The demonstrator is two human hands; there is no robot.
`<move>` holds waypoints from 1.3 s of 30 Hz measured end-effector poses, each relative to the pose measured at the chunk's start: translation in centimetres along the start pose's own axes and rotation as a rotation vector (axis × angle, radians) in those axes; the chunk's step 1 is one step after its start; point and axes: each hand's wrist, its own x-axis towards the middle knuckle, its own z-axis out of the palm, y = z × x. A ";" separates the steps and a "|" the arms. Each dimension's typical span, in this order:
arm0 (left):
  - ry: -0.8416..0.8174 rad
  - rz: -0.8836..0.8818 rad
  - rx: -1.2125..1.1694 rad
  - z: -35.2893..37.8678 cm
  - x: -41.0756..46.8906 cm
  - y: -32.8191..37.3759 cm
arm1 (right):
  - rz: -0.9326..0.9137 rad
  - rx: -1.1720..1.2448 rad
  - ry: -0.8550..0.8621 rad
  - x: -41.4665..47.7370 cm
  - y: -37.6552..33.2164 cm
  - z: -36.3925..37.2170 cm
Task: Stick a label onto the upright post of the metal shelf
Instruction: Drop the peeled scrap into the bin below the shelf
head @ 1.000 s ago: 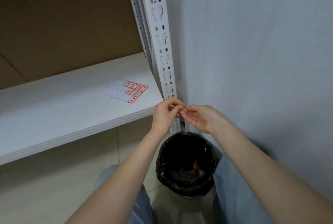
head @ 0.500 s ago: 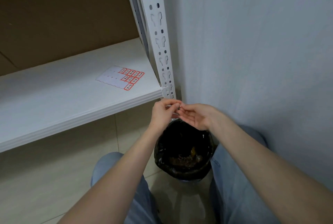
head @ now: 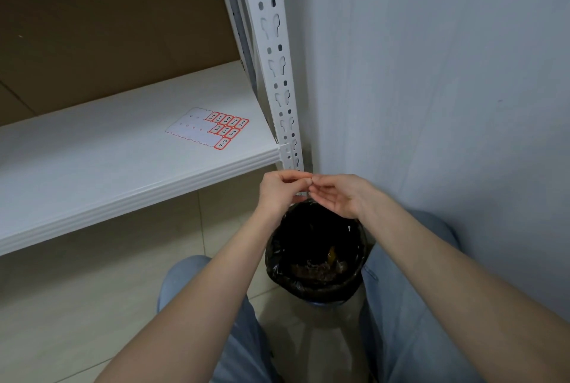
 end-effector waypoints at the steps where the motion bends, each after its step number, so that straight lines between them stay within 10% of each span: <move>1: 0.014 -0.004 0.013 0.1 0.0 0.0 | -0.012 -0.012 0.004 0.0 0.0 0.0; 13: 0.075 -0.032 0.119 0.1 -0.2 -0.1 | -0.153 -0.247 0.087 -0.1 0.5 -0.3; 27: 0.101 0.024 0.371 -0.3 0.1 -1.0 | -0.482 -1.181 0.332 0.7 0.9 0.2; 39: 0.154 0.050 0.364 -0.8 0.6 -0.2 | -0.545 -1.271 0.366 0.5 -0.2 0.9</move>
